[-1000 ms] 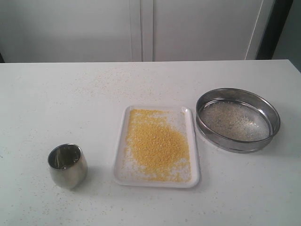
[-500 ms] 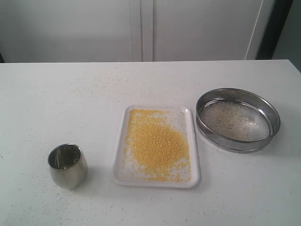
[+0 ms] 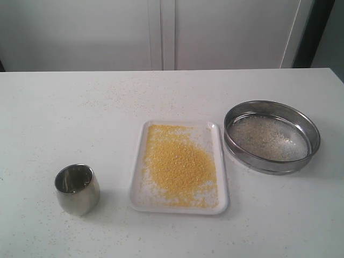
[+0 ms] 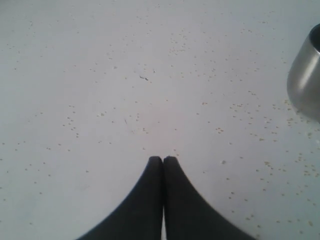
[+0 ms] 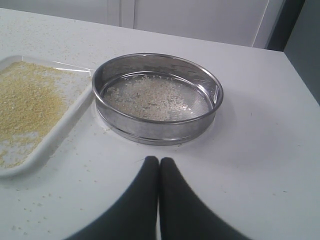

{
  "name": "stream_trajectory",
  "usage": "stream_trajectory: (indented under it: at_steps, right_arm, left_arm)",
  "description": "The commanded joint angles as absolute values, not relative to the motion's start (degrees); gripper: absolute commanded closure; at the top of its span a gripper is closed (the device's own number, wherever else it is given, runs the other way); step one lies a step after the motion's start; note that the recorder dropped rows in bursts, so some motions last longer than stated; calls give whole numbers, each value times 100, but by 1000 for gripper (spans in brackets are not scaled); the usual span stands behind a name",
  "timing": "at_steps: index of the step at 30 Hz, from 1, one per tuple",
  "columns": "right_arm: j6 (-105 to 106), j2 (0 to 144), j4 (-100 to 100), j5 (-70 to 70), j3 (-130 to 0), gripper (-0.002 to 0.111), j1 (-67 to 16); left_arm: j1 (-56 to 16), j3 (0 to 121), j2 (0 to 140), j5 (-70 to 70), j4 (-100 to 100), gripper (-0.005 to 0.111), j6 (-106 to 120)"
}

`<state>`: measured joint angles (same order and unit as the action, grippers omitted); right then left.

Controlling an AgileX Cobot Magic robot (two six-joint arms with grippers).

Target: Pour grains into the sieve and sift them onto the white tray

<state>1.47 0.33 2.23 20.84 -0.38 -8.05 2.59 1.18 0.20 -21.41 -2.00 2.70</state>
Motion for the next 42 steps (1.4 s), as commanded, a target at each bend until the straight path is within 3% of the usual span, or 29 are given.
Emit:
stream_trajectory:
  at_steps: [1,42]
  right_arm:
    - [127,0,256,2003,0,108,-827]
    - [0,0,256,1993,0,108,-827]
  left_arm:
    - [281,52,0,-2085,-209,107,285]
    - [281,0,0,-2014,-209,107,285]
